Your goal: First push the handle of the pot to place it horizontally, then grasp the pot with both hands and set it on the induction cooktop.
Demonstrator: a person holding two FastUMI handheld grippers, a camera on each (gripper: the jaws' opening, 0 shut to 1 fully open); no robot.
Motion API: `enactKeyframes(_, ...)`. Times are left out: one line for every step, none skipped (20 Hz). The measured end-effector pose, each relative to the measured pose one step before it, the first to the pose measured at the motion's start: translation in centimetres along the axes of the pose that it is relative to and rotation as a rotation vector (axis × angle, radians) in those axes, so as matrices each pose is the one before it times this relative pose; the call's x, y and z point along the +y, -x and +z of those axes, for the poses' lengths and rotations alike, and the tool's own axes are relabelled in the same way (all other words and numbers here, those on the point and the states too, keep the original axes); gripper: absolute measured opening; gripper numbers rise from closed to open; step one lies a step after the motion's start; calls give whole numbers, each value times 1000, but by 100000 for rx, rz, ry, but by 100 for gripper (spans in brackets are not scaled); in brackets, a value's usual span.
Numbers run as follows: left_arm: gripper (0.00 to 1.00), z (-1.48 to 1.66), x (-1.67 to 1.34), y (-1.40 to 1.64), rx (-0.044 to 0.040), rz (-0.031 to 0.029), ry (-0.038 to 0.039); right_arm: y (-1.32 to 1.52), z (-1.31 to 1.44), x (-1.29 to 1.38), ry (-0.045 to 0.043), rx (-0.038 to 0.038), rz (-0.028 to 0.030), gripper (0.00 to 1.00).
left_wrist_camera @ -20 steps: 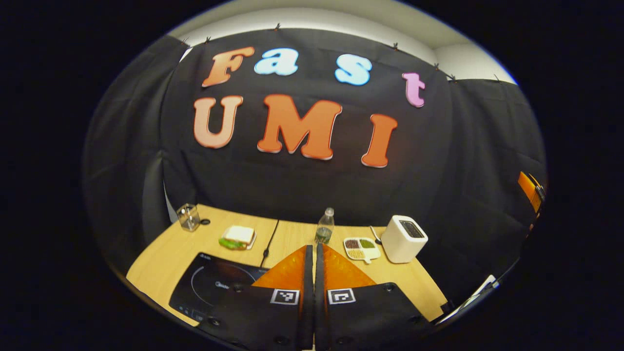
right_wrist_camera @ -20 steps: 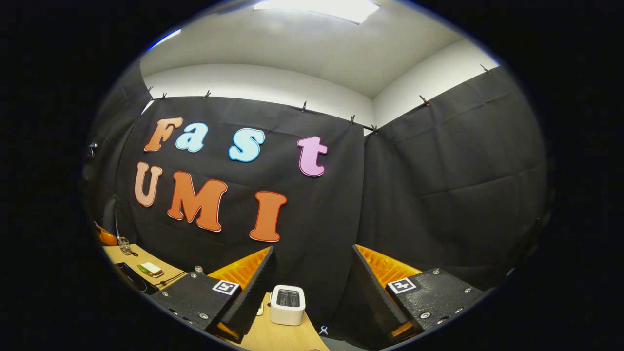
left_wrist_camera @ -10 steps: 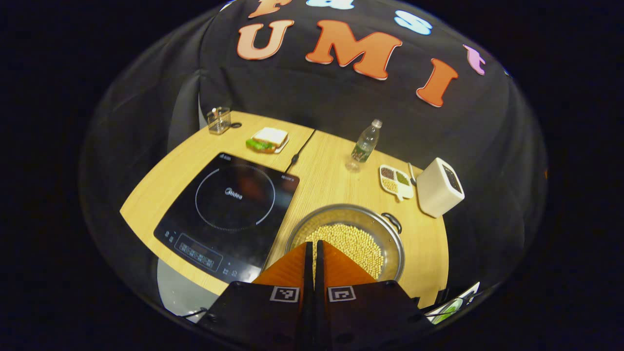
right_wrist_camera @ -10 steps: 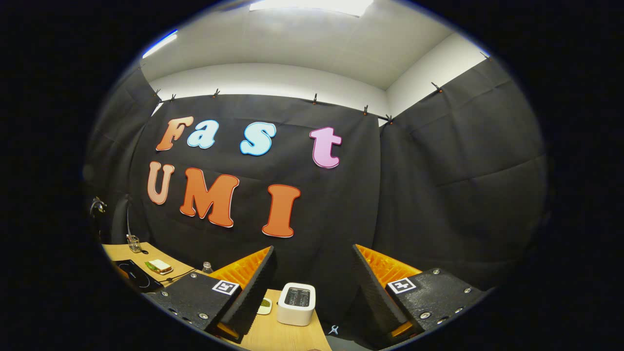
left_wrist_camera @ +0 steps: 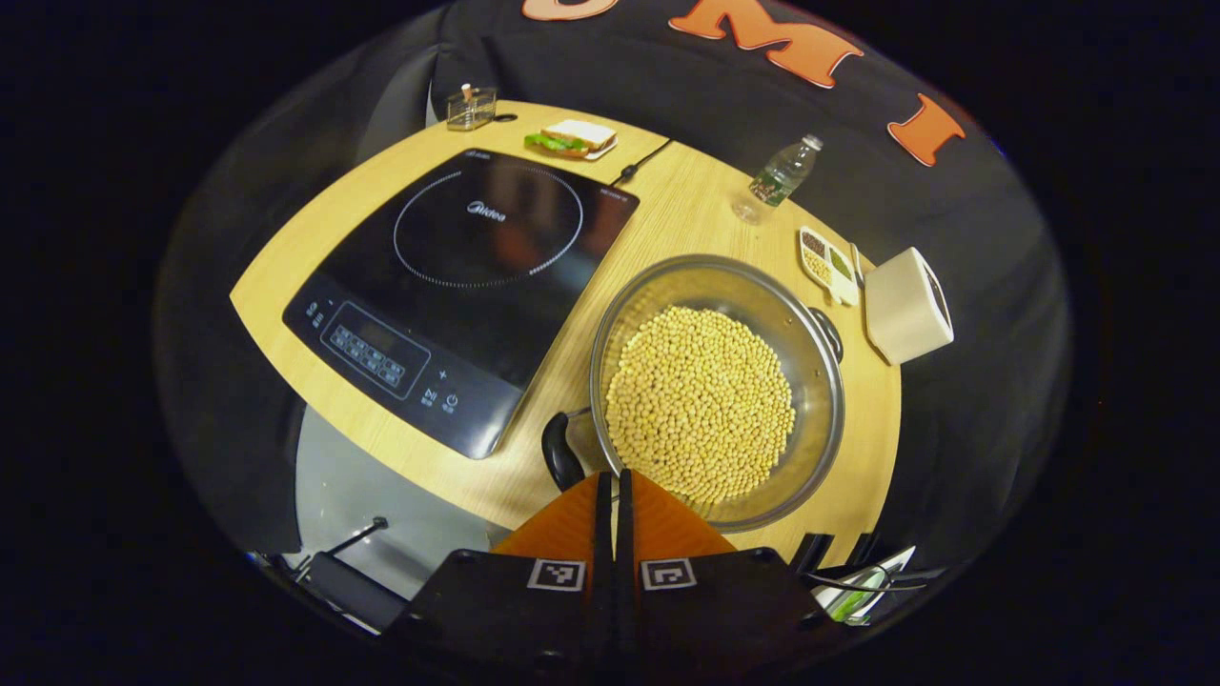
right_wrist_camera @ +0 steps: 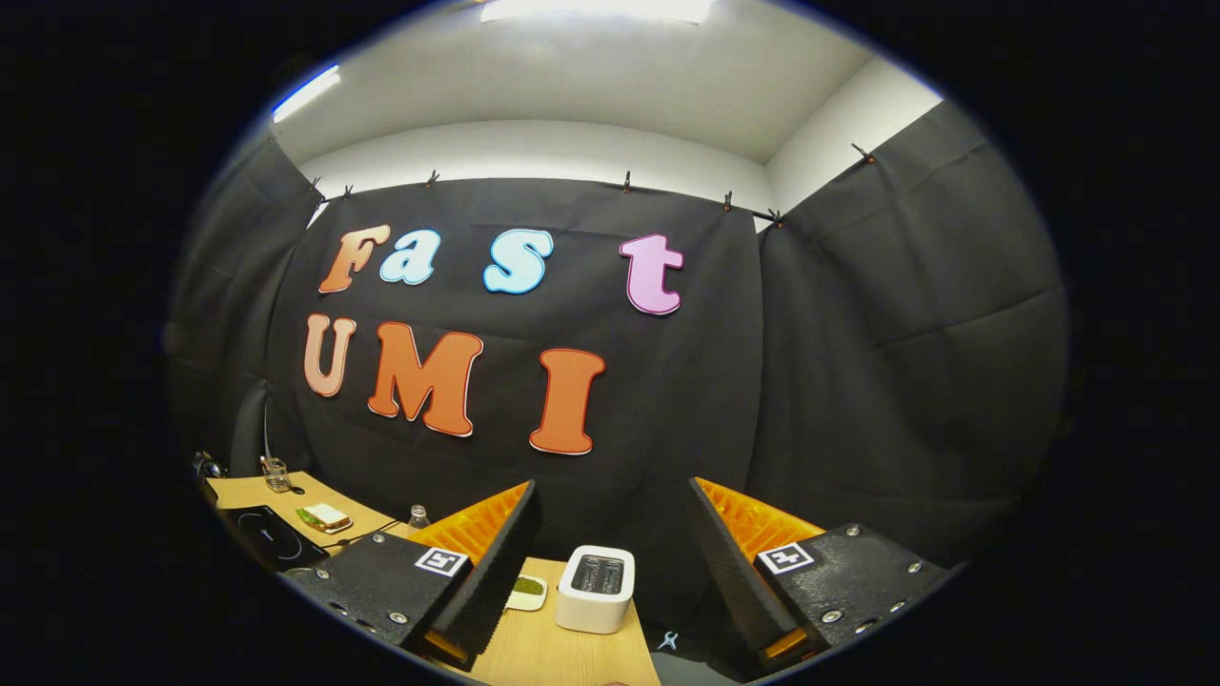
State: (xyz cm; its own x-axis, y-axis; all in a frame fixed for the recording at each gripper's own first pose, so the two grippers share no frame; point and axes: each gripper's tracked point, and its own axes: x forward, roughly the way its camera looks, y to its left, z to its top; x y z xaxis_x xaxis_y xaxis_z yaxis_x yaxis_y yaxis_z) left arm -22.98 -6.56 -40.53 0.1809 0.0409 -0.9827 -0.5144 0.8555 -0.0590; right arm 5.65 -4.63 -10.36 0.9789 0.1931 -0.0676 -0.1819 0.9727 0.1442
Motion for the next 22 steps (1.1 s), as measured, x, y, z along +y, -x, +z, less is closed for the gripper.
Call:
enactKeyframes(8, -821, 91, -239, 2748, 517, 408, 132, -170, -326, 40, 225, -462, 95)
enactKeyframes(8, -661, 396, -262, 2478, 462, -164, 95, -228, -268, -53, 516, -616, 95)
enactKeyframes(8, -795, 294, -274, 2382, 936, -83, 227, -237, -291, -213, 635, -195, 95)
enactKeyframes(8, -695, 311, -363, 2518, 761, 192, 219, -284, -262, 11, 565, -445, 95)
enactKeyframes(8, -460, 204, -364, 1886, 443, 594, 228, -288, -333, 89, 422, -589, 95)
enactKeyframes(8, -328, 174, -377, 1787, 135, 867, 177, -204, -336, 105, 339, -696, 95)
enactKeyframes(8, -174, 31, -483, 1296, -540, 698, 202, -272, -506, -19, 419, -1066, 95)
enactKeyframes(7, -112, 58, -409, 1639, 17, 749, 180, -203, -391, -338, 436, -886, 95)
enactKeyframes(10, -230, -76, -495, 1668, -789, 414, 222, -224, -387, -373, 586, -1079, 95)
enactKeyframes(8, 59, 256, -421, 896, 1056, -630, 179, -208, -396, -401, 647, -1061, 95)
enactKeyframes(8, 121, 396, -319, 694, 1623, -1993, 256, -175, -373, -202, 363, -1162, 95)
enactKeyframes(8, -207, 324, -348, 959, 1341, -1649, 141, -48, -366, 98, 153, -1503, 95)
enactKeyframes(8, 130, 67, -223, 16, 902, -1868, 247, -108, -530, 205, 226, -1446, 95)
enactKeyframes(7, 113, 231, -221, 218, 1352, -2734, 106, -94, -347, 136, 301, -1532, 95)
enactKeyframes(8, 300, 110, -96, -223, 1396, -2865, 202, -79, -155, -62, 304, -1196, 95)
enactKeyframes(8, 171, -86, -56, -135, 1170, -2731, 158, -31, -96, -230, 167, -1344, 95)
enactKeyframes(8, 406, -23, 110, -349, 908, -2074, 42, -35, 25, -491, 443, -1215, 95)
enactKeyframes(8, 274, 44, -52, -382, 517, -1748, 127, -37, 253, -688, 559, -806, 95)
enactKeyframes(7, 416, 126, 38, -481, 504, -1604, 308, -61, 355, -524, 236, -574, 95)
enactKeyframes(8, 313, 245, -219, -392, 472, -976, 109, 101, 493, -37, -330, -64, 95)
enactKeyframes(7, 585, 15, -193, -505, -44, -325, 124, 7, 402, 566, -41, -479, 95)
enactKeyframes(8, 437, 144, 18, -651, 880, -370, -15, -126, 294, 549, 637, -256, 95)
